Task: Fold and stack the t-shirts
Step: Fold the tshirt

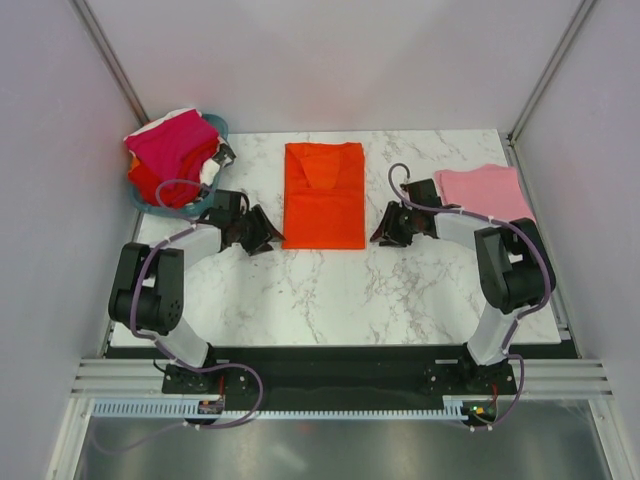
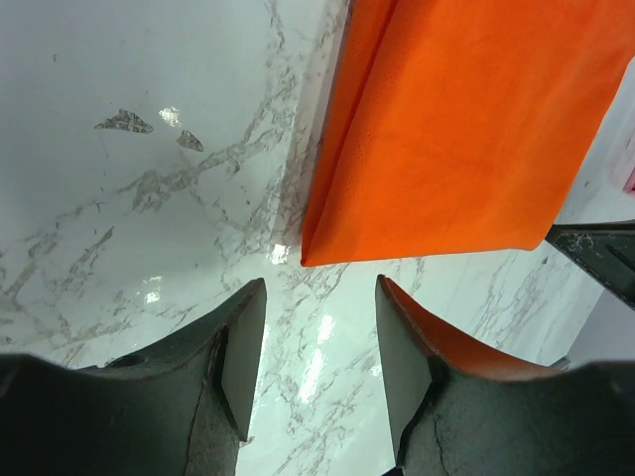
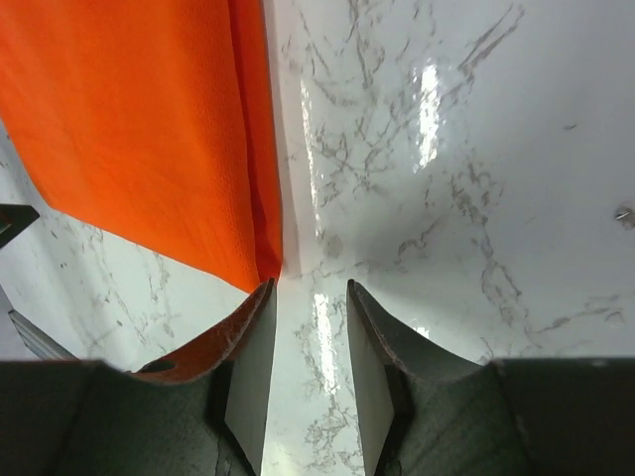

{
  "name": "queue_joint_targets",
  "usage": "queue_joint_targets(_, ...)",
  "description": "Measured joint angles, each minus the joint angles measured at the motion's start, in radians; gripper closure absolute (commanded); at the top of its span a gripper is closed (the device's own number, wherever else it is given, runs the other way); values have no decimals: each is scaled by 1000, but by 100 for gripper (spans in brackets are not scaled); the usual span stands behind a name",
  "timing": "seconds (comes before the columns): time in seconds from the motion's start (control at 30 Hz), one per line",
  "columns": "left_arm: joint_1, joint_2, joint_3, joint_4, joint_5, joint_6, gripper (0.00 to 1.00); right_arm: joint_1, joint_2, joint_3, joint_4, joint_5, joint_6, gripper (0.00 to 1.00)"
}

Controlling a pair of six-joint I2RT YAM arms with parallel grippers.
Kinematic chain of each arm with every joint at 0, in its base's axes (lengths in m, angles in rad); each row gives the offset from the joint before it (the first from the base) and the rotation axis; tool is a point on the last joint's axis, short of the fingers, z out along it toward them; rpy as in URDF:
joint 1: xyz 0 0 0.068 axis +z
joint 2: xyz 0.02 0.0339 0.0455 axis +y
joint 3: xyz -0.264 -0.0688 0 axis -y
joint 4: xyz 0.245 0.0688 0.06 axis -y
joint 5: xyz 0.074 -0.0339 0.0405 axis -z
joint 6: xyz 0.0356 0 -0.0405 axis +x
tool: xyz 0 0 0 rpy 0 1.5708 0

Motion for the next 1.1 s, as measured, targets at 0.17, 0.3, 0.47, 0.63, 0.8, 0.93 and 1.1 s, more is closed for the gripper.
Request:
queue_joint_targets(0.17, 0, -3, -29, 35, 3, 6, 50, 18, -5, -51, 55, -45, 4, 58)
queue_joint_targets(0.3, 0, 0, -30, 60, 13, 6, 52, 23, -5, -61, 88, -69, 6, 57)
queue_joint_targets(0.47, 0, 26, -30, 81, 23, 7, 53, 27, -2, -61, 120, -88, 11, 60)
queue_joint_targets(0.63, 0, 44, -34, 81, 24, 7, 54, 37, 16, -61, 127, -89, 13, 64)
queue_joint_targets(0.8, 0, 50, -34, 83, 24, 7, 55, 47, 43, -58, 135, -100, 19, 74)
queue_joint_targets(0.93, 0, 58, -34, 90, 27, 7, 56, 55, 60, -56, 145, -107, 21, 91)
queue_joint_targets(1.1, 0, 73, -34, 103, 35, 7, 58, 55, 67, -53, 148, -114, 26, 97)
